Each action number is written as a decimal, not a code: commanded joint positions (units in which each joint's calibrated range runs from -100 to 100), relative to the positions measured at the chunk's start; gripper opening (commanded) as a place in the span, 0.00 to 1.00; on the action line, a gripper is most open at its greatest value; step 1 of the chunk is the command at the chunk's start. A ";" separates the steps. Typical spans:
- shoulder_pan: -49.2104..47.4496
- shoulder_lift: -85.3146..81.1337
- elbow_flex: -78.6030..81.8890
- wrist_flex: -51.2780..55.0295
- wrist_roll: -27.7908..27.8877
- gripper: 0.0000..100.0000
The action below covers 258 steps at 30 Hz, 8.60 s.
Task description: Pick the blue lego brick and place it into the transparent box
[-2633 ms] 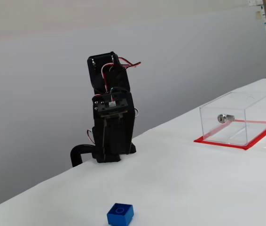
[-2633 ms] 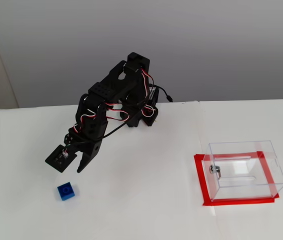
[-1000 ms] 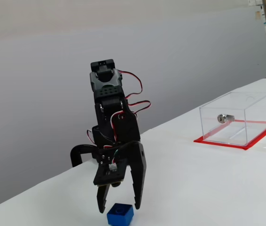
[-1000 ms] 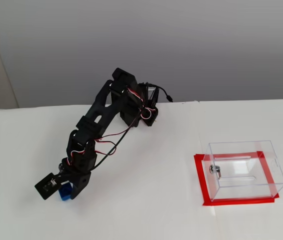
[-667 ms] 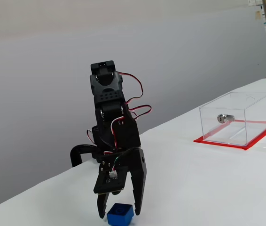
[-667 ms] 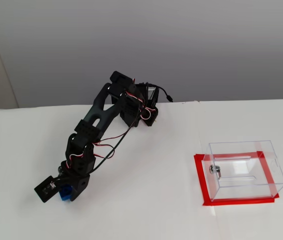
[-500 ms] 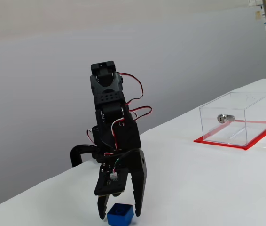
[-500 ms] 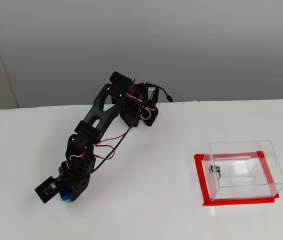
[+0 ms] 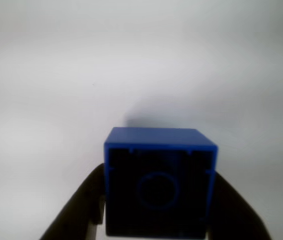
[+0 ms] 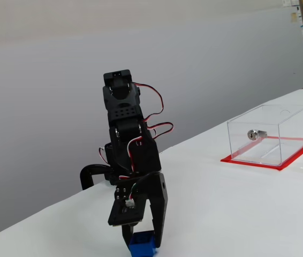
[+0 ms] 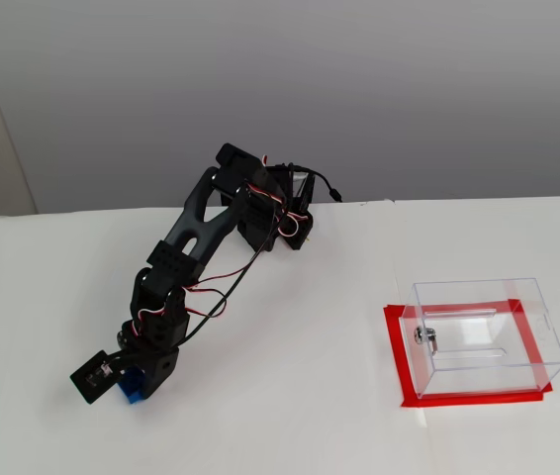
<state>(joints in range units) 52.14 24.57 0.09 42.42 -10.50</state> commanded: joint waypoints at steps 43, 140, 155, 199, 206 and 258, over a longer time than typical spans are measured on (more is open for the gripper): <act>-26.22 -39.97 -4.88 12.94 2.31 0.07; -103.04 -31.14 -5.42 5.28 10.24 0.28; -95.13 -40.65 -2.26 6.06 10.24 0.02; -47.07 -119.90 79.21 5.36 10.14 0.02; -47.07 -124.40 88.61 5.63 10.19 0.02; -46.26 -124.31 99.37 8.85 10.14 0.02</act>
<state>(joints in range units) 5.34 -99.24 98.41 51.59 -0.93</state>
